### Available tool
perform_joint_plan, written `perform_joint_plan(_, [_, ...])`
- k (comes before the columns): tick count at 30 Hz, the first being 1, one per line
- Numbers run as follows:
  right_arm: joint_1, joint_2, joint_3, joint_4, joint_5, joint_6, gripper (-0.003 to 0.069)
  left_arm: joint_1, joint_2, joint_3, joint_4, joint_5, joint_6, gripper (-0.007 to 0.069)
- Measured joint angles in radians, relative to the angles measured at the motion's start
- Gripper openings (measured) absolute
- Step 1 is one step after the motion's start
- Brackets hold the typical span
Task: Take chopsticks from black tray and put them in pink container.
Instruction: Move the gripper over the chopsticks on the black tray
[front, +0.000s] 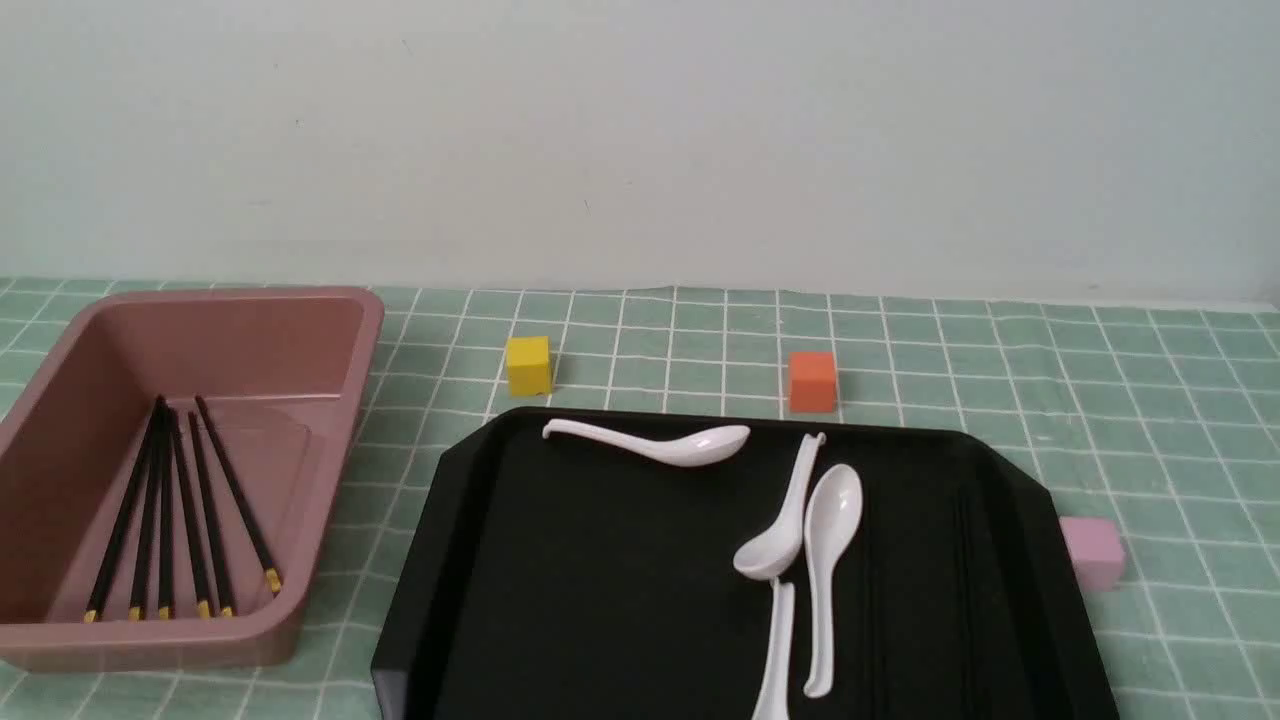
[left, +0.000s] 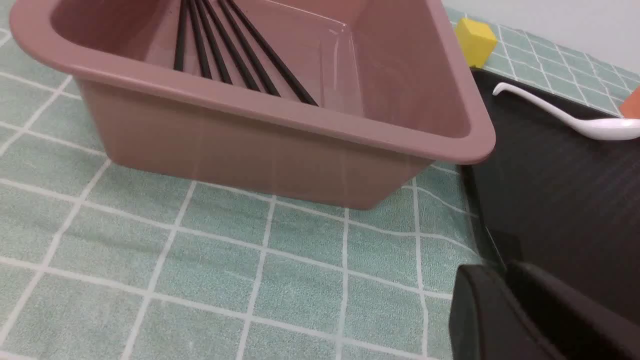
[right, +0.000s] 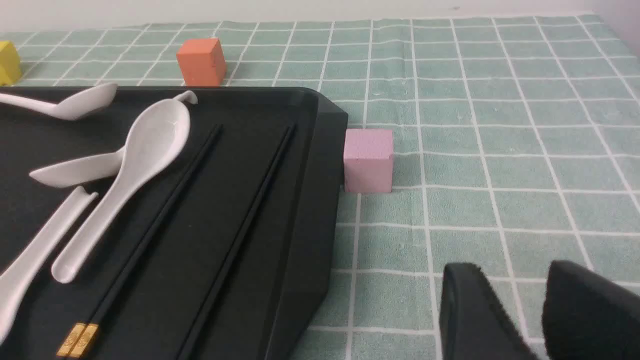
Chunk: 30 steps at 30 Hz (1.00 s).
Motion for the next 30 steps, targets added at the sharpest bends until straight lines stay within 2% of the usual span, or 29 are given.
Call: perform_joint_plan(30, [0.000, 0.000, 0.000, 0.000, 0.000, 0.000, 0.0240, 0.000, 0.000, 0.000, 0.000, 0.000, 0.000, 0.0113])
